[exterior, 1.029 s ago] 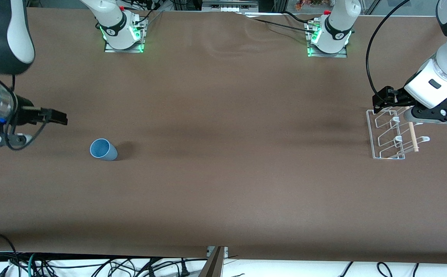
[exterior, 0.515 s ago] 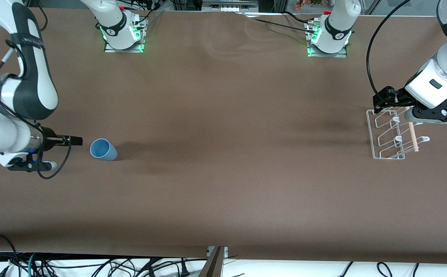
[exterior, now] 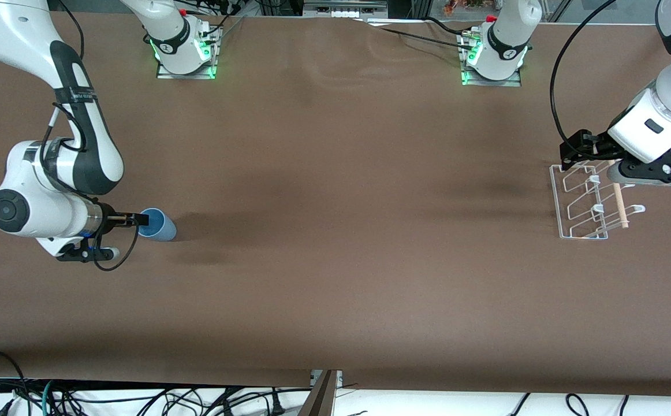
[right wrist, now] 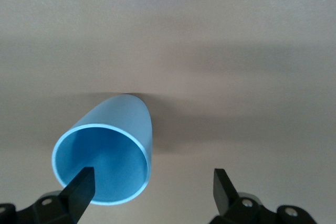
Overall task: Transfer cup to left arm and place on rack
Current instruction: 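Lower the right gripper and grasp the blue cup by its base, then lift the cup with the right gripper while the left gripper approaches, then close the left gripper on the cup's open rim end, then open the right gripper and withdraw while the left gripper pulls the cup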
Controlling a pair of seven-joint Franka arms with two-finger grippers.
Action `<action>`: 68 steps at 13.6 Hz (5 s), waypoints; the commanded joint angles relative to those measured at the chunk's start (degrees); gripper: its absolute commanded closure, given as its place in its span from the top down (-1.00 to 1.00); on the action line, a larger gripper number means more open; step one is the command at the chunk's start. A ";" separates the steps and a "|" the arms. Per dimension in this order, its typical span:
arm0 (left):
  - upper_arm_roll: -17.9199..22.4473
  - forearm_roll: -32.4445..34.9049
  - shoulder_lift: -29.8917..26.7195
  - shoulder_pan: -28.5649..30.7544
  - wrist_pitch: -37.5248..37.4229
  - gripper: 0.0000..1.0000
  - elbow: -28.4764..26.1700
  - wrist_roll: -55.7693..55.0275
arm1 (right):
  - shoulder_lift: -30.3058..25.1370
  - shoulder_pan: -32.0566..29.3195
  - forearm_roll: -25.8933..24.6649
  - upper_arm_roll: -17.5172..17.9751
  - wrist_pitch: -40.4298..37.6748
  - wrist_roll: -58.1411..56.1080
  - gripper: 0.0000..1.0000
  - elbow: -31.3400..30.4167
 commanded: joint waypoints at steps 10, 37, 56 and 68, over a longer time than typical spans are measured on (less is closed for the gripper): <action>0.05 -0.09 0.60 0.70 -2.49 1.00 2.41 -0.49 | -1.16 -0.15 -0.12 0.44 9.23 -1.35 -0.81 -7.00; -4.42 -27.60 14.14 -0.44 8.05 1.00 3.46 30.85 | 10.70 17.86 58.82 12.49 5.09 20.10 -1.00 25.25; -15.24 -33.40 18.09 -4.04 29.59 0.53 3.46 68.23 | 14.48 22.52 72.12 13.45 5.62 21.33 -1.00 31.50; -14.89 -32.88 17.48 -1.94 25.92 -1.00 3.46 71.05 | 13.96 19.55 71.95 13.19 3.26 20.54 1.00 31.58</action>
